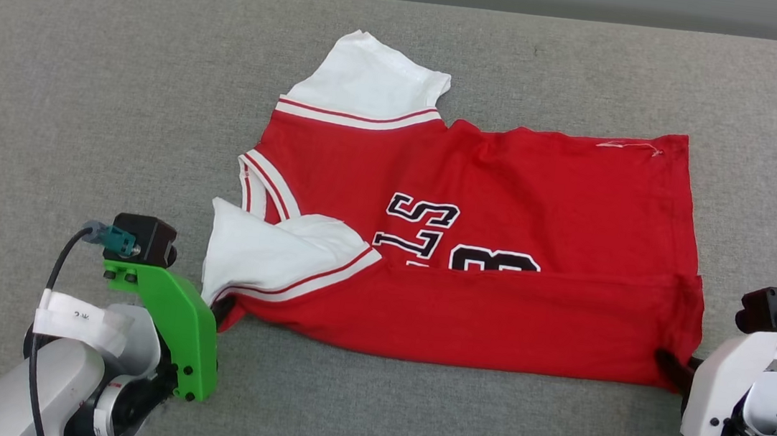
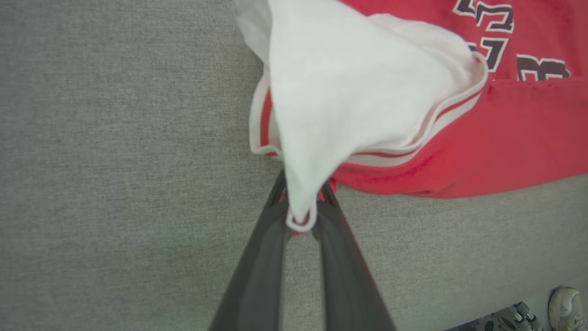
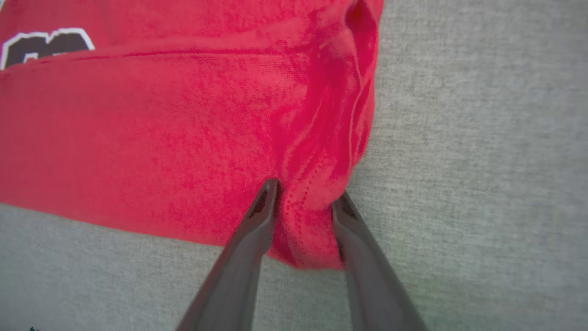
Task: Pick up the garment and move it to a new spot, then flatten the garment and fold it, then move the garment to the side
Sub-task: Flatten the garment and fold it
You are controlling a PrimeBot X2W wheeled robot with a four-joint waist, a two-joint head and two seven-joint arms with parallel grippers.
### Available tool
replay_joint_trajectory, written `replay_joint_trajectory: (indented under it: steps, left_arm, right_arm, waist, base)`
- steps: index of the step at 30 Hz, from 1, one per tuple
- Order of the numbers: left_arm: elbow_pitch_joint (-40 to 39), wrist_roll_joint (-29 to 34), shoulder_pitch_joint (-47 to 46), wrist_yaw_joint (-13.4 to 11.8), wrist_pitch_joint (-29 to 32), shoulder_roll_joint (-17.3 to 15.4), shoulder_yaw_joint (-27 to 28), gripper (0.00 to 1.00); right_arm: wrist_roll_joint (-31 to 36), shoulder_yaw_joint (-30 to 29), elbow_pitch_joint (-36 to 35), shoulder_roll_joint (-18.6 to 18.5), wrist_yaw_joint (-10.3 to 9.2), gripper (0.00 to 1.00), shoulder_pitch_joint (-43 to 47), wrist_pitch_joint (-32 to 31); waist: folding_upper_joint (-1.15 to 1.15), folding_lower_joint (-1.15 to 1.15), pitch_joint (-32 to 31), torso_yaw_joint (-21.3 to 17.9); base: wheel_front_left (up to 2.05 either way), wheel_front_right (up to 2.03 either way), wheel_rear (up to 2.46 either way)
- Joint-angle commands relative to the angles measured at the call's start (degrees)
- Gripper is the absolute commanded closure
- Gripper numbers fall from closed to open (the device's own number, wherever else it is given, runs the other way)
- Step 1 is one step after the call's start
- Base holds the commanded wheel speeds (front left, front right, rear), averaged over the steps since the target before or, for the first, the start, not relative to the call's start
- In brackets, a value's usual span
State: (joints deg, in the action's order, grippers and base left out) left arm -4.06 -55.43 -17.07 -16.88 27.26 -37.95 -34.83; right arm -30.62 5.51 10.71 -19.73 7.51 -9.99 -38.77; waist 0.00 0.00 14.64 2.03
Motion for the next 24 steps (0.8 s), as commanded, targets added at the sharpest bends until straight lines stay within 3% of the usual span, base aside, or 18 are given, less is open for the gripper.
replay_joint_trajectory:
  steps: [1, 11, 24]
  left_arm:
    - [0.18, 0.43, 0.71, -0.26, -0.35, -0.38, 0.31, 1.00]
    - [-0.37, 0.68, 3.65, -0.44, -1.56, -1.00, -0.33, 1.00]
    - [-5.37, -2.23, 16.51, -4.58, -1.36, -4.70, -0.89, 1.00]
  right_arm:
    - [-0.50, 1.59, 1.64, 1.20, -0.02, 1.00, 0.50, -0.98]
    - [-0.10, 1.82, 1.42, -0.04, -0.02, 1.00, 1.39, -0.02]
    - [-1.56, 2.77, -0.48, -0.64, -0.02, 1.00, 10.20, -1.07]
  waist:
    - [0.00, 0.00, -0.33, -0.14]
    - [0.00, 0.00, -5.80, -0.85]
    - [0.00, 0.00, -15.20, -1.31]
  base:
    - [0.00, 0.00, 0.00]
    - [0.00, 0.00, 0.00]
    - [0.00, 0.00, 0.00]
